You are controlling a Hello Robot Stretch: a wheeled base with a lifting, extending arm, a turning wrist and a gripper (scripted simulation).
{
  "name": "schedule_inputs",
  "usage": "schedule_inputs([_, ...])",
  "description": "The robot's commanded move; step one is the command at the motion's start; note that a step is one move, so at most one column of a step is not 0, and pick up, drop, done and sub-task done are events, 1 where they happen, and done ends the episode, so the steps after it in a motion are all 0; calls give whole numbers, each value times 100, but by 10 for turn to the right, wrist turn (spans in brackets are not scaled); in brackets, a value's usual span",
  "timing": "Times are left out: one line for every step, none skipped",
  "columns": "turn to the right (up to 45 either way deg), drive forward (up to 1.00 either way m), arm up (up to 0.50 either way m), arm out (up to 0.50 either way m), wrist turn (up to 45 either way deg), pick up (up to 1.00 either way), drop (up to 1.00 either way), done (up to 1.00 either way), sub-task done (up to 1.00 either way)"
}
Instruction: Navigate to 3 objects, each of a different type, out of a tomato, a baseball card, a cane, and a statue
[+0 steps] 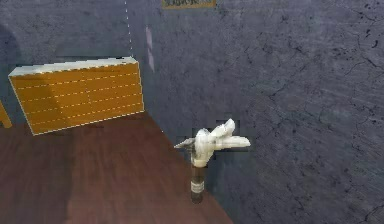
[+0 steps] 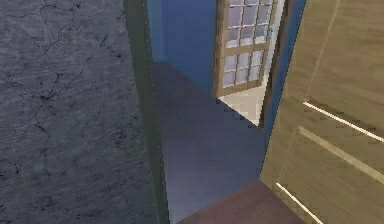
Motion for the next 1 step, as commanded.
schedule_inputs([0,0,0,0,0,0,0,100,0])
